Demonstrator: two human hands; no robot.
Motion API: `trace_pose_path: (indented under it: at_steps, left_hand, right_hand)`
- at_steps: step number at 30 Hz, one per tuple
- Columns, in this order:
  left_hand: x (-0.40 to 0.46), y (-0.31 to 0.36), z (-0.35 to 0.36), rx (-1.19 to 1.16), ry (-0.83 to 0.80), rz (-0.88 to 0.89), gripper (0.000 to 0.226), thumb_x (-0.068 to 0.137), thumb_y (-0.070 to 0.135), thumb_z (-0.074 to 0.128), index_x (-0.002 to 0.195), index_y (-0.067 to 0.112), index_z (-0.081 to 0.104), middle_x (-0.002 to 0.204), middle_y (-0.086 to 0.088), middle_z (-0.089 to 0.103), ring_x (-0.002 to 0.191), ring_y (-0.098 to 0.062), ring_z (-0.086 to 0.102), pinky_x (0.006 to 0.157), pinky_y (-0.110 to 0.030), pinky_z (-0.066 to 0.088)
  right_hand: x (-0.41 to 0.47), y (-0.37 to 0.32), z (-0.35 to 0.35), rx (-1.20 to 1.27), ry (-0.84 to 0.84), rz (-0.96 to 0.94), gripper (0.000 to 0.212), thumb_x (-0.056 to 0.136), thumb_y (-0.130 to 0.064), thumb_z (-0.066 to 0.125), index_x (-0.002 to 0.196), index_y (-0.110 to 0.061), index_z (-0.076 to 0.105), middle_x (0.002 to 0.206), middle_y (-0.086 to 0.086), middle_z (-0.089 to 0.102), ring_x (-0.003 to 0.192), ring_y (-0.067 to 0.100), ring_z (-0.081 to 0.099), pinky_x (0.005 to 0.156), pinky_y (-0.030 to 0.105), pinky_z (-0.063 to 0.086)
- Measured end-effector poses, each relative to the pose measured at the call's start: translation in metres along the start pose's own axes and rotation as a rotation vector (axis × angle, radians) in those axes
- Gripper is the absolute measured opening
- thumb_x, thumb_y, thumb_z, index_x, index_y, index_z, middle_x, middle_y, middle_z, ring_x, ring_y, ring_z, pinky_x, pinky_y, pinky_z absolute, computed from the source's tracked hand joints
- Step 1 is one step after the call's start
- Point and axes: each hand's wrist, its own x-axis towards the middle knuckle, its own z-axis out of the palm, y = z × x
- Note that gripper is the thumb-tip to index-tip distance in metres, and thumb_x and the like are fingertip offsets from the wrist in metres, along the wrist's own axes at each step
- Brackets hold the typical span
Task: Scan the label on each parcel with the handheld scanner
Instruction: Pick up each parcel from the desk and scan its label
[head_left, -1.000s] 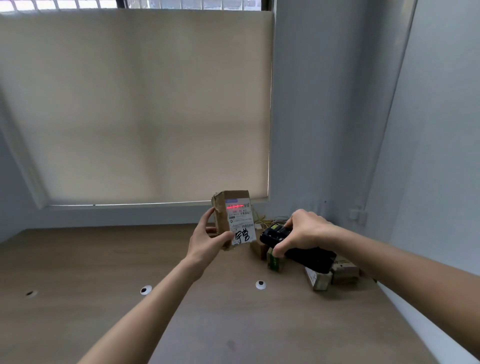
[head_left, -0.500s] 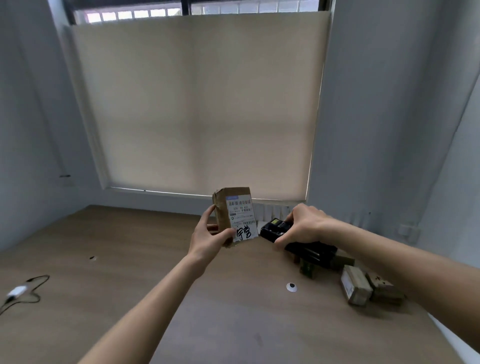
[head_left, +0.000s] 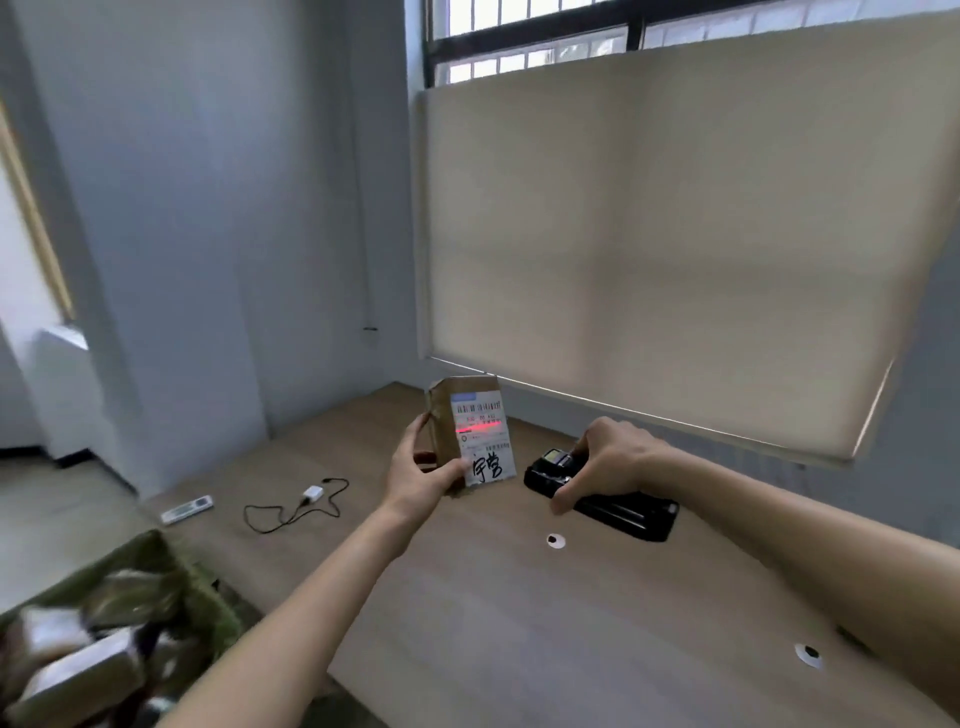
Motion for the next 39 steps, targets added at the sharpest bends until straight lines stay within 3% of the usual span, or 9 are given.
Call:
trace_pose_path:
  at_steps: [4,10,14,17,23,27,30,35,39]
  left_hand:
    - [-0.001,-0.009,-0.121,0.056,0.103,-0.013,0.090,0.070,0.031,0.084,0.148,0.040,0.039,0.109,-0.004,0.070,0.103,-0.023,0.068,0.089,-0.044,0.058]
    - [-0.016,-0.026,-0.279,0.144,0.282,-0.036,0.082,0.076,0.029,0.084,0.145,0.039,0.042,0.126,0.006,0.061,0.114,-0.025,0.063,0.095,-0.051,0.056]
    - [-0.029,-0.044,-0.370,0.176,0.417,-0.066,0.092,0.060,0.048,0.081,0.143,0.045,0.042,0.131,0.000,0.063,0.111,-0.023,0.065,0.096,-0.050,0.056]
    - [-0.042,-0.050,-0.419,0.187,0.478,-0.096,0.091,0.062,0.046,0.080,0.145,0.043,0.041,0.120,0.005,0.065,0.107,-0.019,0.065,0.095,-0.048,0.056]
    - [-0.050,-0.074,-0.492,0.183,0.579,-0.161,0.084,0.073,0.037,0.081,0.144,0.047,0.039,0.134,-0.001,0.062,0.118,-0.023,0.060,0.099,-0.050,0.054]
    - [-0.041,-0.094,-0.530,0.184,0.628,-0.203,0.081,0.085,0.023,0.079,0.152,0.036,0.036,0.139,0.000,0.056,0.118,-0.019,0.055,0.097,-0.041,0.053]
    - [-0.027,-0.117,-0.552,0.154,0.658,-0.225,0.078,0.085,0.023,0.079,0.150,0.037,0.038,0.139,0.001,0.057,0.122,-0.021,0.057,0.102,-0.044,0.053]
    - [0.010,-0.160,-0.573,0.060,0.684,-0.341,0.066,0.093,0.027,0.071,0.150,0.032,0.038,0.123,-0.009,0.067,0.103,-0.022,0.069,0.083,-0.037,0.059]
    - [0.037,-0.201,-0.574,0.040,0.683,-0.439,0.036,0.098,0.031,0.062,0.131,0.031,0.048,0.102,0.006,0.066,0.088,-0.009,0.066,0.056,-0.017,0.053]
  right_hand:
    - [0.010,-0.113,0.036,-0.037,-0.042,-0.101,0.076,0.039,-0.067,0.091,0.099,-0.024,0.074,0.088,-0.004,0.072,0.086,0.019,0.070,0.084,0.034,0.060]
    - [0.015,-0.262,0.087,-0.044,-0.087,-0.247,0.096,0.018,-0.075,0.080,0.101,-0.027,0.075,0.092,-0.004,0.073,0.086,0.018,0.071,0.085,0.036,0.062]
    - [0.013,-0.348,0.118,-0.070,-0.116,-0.341,0.083,0.034,-0.070,0.089,0.101,-0.024,0.073,0.091,-0.003,0.071,0.085,0.018,0.070,0.083,0.034,0.061]
    - [0.015,-0.398,0.140,-0.094,-0.142,-0.406,0.075,0.040,-0.067,0.091,0.098,-0.023,0.072,0.089,-0.003,0.071,0.084,0.018,0.070,0.083,0.035,0.062]
    - [0.032,-0.483,0.182,-0.115,-0.206,-0.528,0.072,0.039,-0.067,0.090,0.095,-0.026,0.075,0.087,-0.004,0.072,0.082,0.018,0.070,0.080,0.034,0.062]
    - [0.057,-0.527,0.210,-0.061,-0.285,-0.579,0.067,0.043,-0.061,0.093,0.094,-0.021,0.075,0.087,-0.001,0.075,0.080,0.018,0.072,0.071,0.030,0.062]
    - [0.079,-0.553,0.234,0.034,-0.354,-0.589,0.063,0.050,-0.056,0.095,0.096,-0.018,0.076,0.088,0.002,0.076,0.081,0.019,0.073,0.065,0.028,0.059]
    - [0.121,-0.589,0.278,0.346,-0.468,-0.628,0.050,0.059,-0.046,0.097,0.099,-0.023,0.078,0.091,-0.003,0.078,0.085,0.017,0.075,0.080,0.031,0.061]
    - [0.153,-0.606,0.318,0.515,-0.592,-0.608,0.062,0.065,-0.045,0.096,0.119,-0.024,0.072,0.102,-0.004,0.078,0.092,0.015,0.075,0.089,0.034,0.061]
